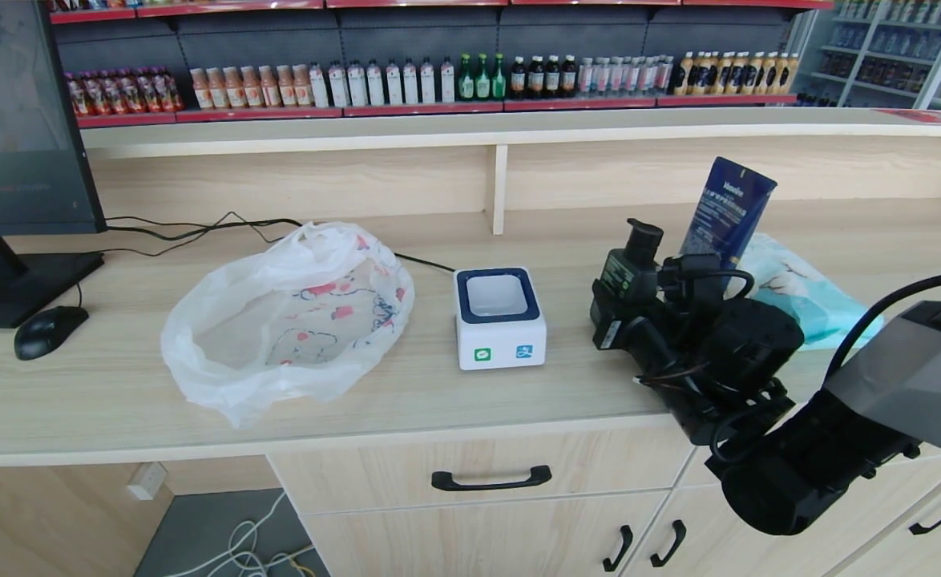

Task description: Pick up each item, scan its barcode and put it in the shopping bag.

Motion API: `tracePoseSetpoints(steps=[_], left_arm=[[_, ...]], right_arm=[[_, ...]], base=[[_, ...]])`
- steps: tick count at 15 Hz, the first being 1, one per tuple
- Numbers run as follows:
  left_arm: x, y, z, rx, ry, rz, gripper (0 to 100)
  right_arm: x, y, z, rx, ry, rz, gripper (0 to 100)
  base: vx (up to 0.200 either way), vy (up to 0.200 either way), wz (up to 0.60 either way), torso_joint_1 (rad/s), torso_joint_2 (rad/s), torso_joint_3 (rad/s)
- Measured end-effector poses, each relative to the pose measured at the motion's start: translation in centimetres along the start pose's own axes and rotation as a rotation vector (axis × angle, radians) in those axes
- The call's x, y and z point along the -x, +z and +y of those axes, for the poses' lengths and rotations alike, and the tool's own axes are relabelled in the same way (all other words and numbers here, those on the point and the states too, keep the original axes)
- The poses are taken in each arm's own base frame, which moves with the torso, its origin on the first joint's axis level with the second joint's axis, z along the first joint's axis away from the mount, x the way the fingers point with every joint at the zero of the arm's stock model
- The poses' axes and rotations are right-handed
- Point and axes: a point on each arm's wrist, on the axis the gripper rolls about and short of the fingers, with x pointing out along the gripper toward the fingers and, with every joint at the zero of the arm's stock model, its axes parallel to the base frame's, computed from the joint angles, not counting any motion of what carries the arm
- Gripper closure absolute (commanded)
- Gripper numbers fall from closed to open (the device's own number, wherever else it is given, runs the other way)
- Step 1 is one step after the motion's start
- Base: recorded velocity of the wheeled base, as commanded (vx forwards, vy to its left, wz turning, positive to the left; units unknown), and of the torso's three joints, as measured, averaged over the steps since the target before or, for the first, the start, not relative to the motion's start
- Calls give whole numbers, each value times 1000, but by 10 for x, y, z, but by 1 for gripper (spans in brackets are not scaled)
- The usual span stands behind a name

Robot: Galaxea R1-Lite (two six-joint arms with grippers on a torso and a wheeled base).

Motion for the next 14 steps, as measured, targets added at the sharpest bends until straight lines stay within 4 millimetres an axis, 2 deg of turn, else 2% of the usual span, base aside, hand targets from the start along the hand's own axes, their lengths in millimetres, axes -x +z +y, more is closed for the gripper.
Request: tracePoseSetpoints(steps=[4,10,14], left_arm=[[0,0,0,-1,0,1,0],[0,-1,0,0,-1,6,0],[0,-1,0,-1,-1,6,0]], right_arm=[[4,17,12,-22,63,-47,100],[23,48,34,-75,150,-110,100],[41,66,34,-83,243,-133,100]], base=[[0,0,0,0,0,0],[0,0,0,0,0,0],[0,0,0,0,0,0]])
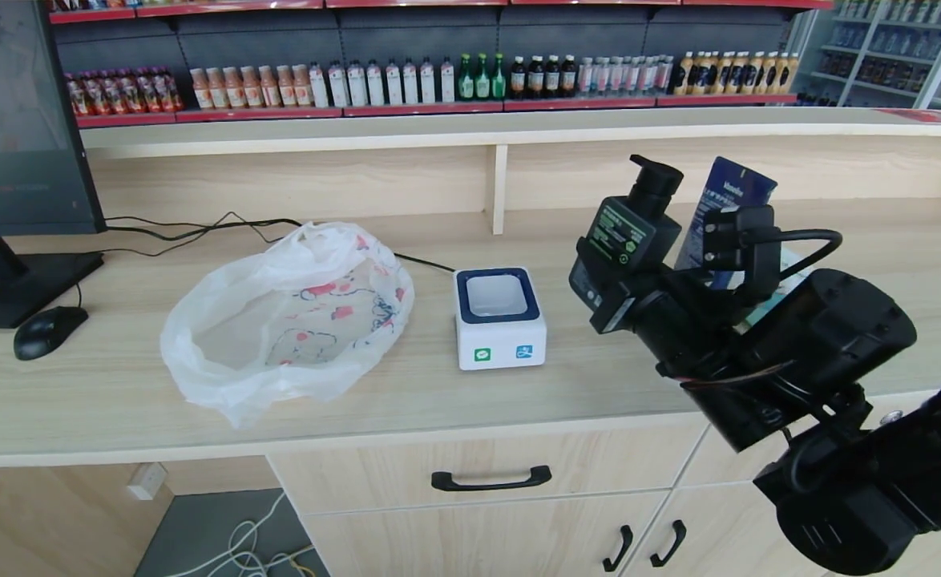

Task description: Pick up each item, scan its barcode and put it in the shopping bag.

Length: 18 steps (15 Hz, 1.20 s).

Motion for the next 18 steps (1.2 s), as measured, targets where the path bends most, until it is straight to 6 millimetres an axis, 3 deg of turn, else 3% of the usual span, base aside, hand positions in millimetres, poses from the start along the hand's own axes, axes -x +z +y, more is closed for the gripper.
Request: tracePoseSetpoints(steps=[2,9,13,18], left_arm=[[0,0,0,0,0,0,0],[0,0,0,0,0,0,0],[0,0,0,0,0,0,0],[0,0,0,0,0,0,0]], right_arm=[[8,7,6,-13,34,-3,100],[41,30,60,-128,228,-17,100],[61,41,78,-232,312,-7,100],[69,48,91,-391,472,16,100]], base=[[0,0,0,0,0,0],[0,0,0,0,0,0],[0,0,0,0,0,0],[0,0,0,0,0,0]])
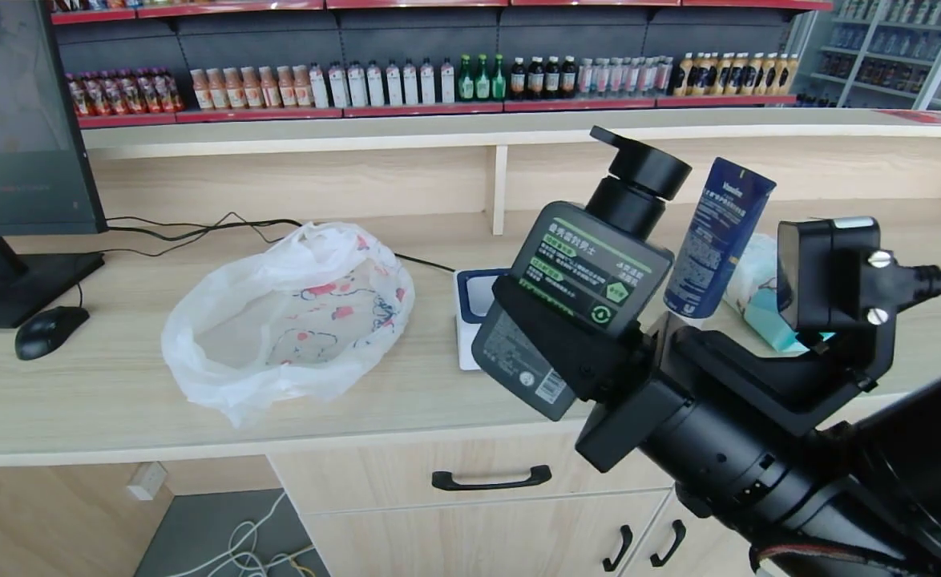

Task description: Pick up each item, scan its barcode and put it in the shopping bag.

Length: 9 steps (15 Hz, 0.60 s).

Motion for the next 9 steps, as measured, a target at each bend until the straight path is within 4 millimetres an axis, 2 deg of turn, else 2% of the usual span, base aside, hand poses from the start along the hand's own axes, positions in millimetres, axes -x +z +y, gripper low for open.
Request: tracePoseSetpoints(steps=[5,9], left_arm=[[0,0,0,0,0,0,0],[0,0,0,0,0,0,0]], right_arm=[[4,-1,32,-288,150,40,100],[6,12,45,-474,206,20,100]], base=[[0,0,0,0,0,0],[0,0,0,0,0,0]])
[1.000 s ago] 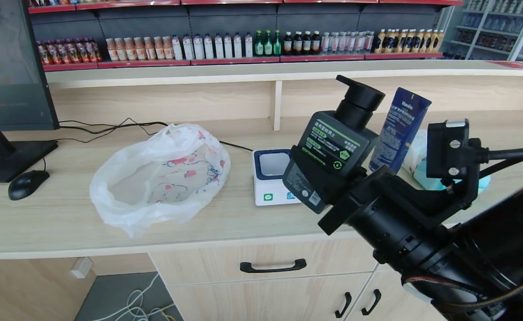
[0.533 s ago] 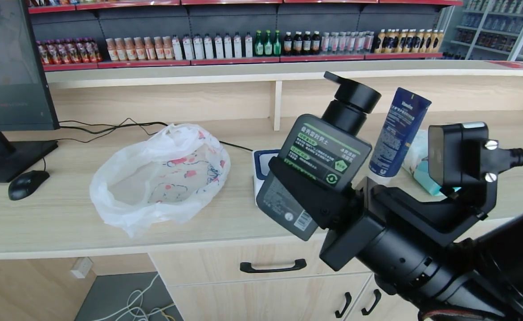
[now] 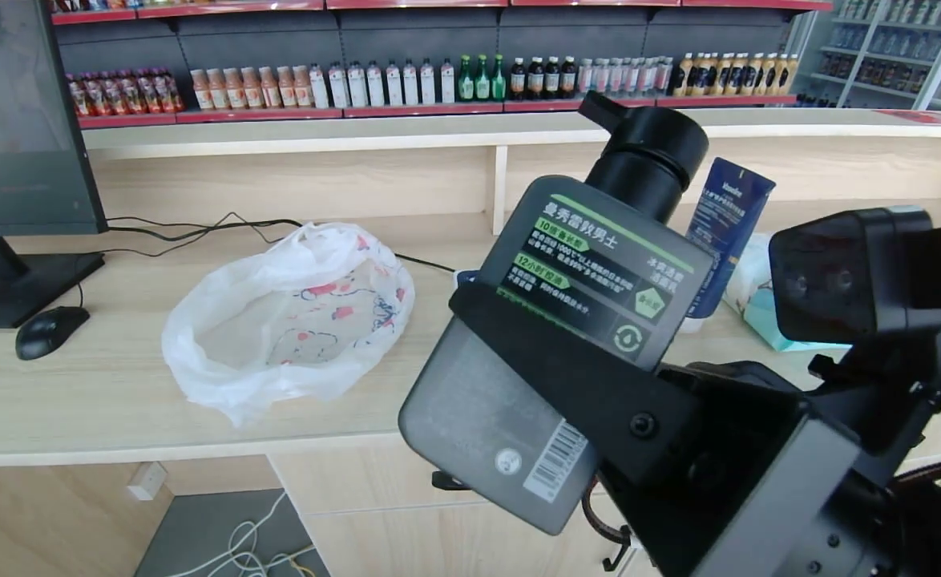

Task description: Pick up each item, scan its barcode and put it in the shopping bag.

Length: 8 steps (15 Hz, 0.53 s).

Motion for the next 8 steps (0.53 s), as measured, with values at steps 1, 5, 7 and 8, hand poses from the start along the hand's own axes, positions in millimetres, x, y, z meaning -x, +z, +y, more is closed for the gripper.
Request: tracePoseSetpoints(steps=[1,5,7,8], left_arm=[[0,0,0,0,0,0,0],[0,0,0,0,0,0,0],[0,0,0,0,0,0,0],[0,0,0,0,0,0,0]], right_arm=[[0,3,2,-23,8,-9,100],[5,12,11,-81,33,-35,100],[6,15,13,-85,40,-41,100],[6,16,14,-90,41,-42,100]], base=[[0,0,0,0,0,0],[0,0,0,0,0,0],[0,0,0,0,0,0],[0,0,0,0,0,0]])
